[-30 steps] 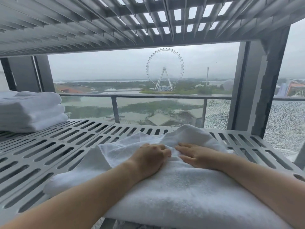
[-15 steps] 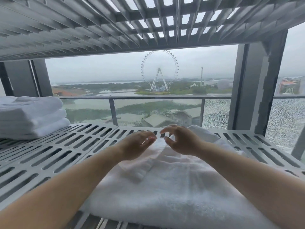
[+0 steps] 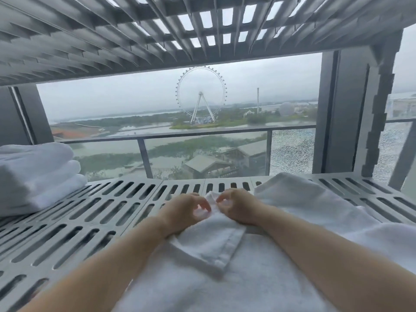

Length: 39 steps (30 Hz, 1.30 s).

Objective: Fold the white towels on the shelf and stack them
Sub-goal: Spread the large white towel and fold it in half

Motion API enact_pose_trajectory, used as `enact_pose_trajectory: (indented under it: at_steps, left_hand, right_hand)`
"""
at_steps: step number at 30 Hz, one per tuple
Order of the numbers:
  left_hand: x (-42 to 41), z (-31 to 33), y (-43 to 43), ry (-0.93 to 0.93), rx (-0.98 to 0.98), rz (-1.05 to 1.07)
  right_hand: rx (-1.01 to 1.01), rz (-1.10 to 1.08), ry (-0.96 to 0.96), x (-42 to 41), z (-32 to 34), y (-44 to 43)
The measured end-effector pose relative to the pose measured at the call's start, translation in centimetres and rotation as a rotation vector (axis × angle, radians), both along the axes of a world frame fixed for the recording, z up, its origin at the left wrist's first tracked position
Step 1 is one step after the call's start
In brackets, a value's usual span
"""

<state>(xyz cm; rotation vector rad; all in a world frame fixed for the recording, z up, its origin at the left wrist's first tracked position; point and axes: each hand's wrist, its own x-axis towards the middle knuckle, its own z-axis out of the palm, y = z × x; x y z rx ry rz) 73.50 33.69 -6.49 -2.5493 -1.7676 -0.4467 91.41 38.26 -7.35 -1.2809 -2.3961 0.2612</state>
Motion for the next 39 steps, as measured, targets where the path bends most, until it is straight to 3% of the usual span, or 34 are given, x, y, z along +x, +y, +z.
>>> enact_pose_trajectory:
  at_steps: [4, 8, 12, 16, 21, 23, 25, 27, 32, 35, 39]
  left_hand:
    - [-0.4, -0.8, 0.4, -0.082, 0.068, -0.021]
    - [-0.2, -0.7, 0.8, -0.014, 0.124, 0.016]
    - [-0.9, -0.4, 1.1, 0.019, 0.357, 0.135]
    - [-2.7, 0.1, 1.3, 0.179, 0.502, 0.263]
    - [-2.5, 0.1, 0.9, 0.041, 0.364, 0.054]
    - [-1.9, 0.1, 0.7, -0.052, 0.199, 0.008]
    - [-1.6, -0.2, 0.4, -0.048, -0.038, -0.037]
    - [-1.5, -0.4, 0.1, -0.015, -0.148, -0.078]
    - [-1.4, 1.2, -0.7, -0.136, -0.039, -0.083]
    - [0.3, 2.4, -1.6, -0.208, -0.091, -0.158]
    - [3.0, 2.8, -3.2, -0.151, -0.056, -0.222]
  right_hand:
    - [0.015, 0.005, -0.045, 0.3, -0.1, 0.8]
    - [0.035, 0.012, -0.075, -0.1, 0.0, 0.6]
    - [0.107, -0.034, -0.043, 0.1, 0.1, 0.4]
    - [0.194, -0.04, 0.006, 0.2, 0.5, 0.0]
    - [0.252, 0.013, -0.005, 0.5, 1.3, -0.4]
    - [0.234, 0.062, -0.017, 0.7, 1.6, -0.4]
    - [0.172, 0.106, -0.062, 1.1, 1.8, -0.4]
    - [0.11, 0.13, -0.102, 1.5, 2.0, -0.3]
    - [0.035, 0.158, -0.099, 2.4, 2.5, 0.1]
    - [0.011, 0.149, -0.061, 3.2, 3.2, 0.3]
    - [0.137, 0.12, -0.128, 3.9, 2.3, -0.5]
